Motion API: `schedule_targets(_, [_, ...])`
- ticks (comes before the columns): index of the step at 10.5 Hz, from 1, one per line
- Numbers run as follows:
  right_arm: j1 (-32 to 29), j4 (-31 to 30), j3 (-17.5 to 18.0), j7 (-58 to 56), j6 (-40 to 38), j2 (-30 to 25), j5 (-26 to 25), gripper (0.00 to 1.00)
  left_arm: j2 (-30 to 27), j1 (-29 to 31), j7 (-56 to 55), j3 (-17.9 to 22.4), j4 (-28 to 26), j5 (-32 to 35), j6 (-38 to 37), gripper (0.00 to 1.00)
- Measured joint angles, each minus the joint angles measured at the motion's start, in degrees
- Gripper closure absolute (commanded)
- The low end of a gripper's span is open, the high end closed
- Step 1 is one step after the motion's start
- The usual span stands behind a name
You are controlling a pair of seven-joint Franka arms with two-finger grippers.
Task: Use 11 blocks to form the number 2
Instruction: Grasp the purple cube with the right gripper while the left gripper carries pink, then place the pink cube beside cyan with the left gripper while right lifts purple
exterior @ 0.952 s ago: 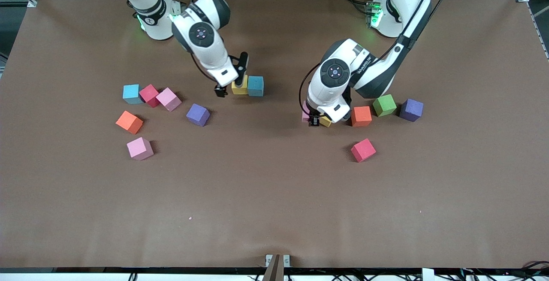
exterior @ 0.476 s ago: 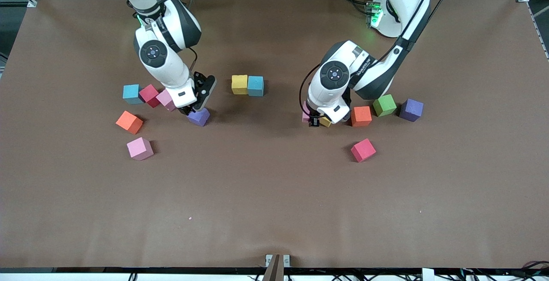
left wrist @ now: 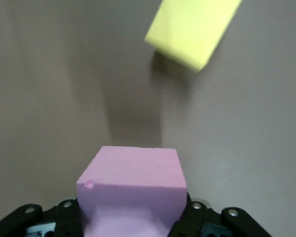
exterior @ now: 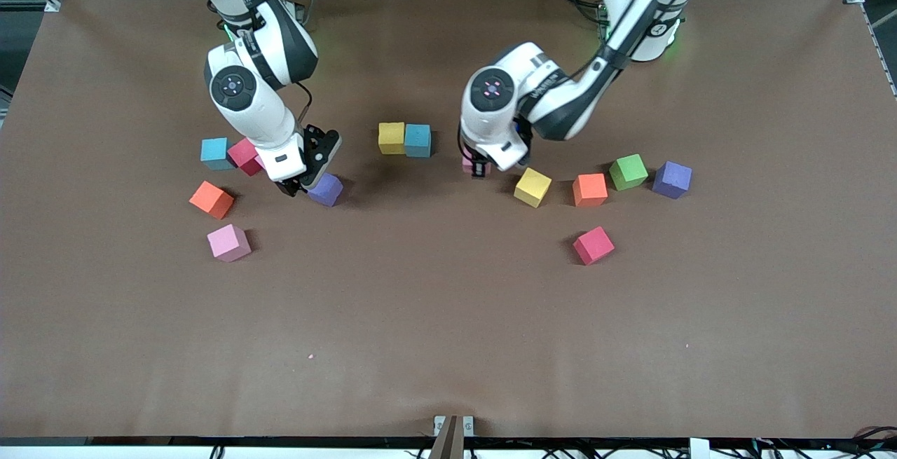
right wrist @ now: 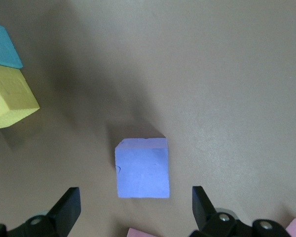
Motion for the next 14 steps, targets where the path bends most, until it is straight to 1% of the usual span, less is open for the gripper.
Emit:
schedule_targets(2, [0.0,-0.5,0.0,0.1,0.7,1.1,0.0,0.0,2.0,-3.2,-5.4,0.1,0.0,0.0,2.8,0.56])
schedule_targets(6, [0.2,-1.2,0.2,0.0,7.4,6.7,-0.3,0.0,5.8,-5.4,-11.0,0.4,0.0,0.0,7.8,0.54])
schedule_targets(9, [0.6,-3.2,0.2,0.0,13.4,7.3,-0.5,0.0,7.3,-6.8,-12.2,0.5,0.0,0.0,9.5,0.54])
schedule_targets(10, [0.7,-3.8,0.2,-0.1,14.2,7.3,-0.5,0.0,7.6,-7.3,-12.3,0.5,0.0,0.0,9.8,0.54])
schedule_targets(11, [0.7,-4.2,0.1,-0.5,14.9,7.5,-0.5,0.0,7.8,-7.7,-12.6,0.5,0.0,0.7,10.2,0.54])
schedule_targets(14, [0.5,-4.3,-1.2,-2.9,16.1,8.5,-0.5,0.0,8.5,-7.9,-16.5,0.6,0.0,5.7,11.1,0.54])
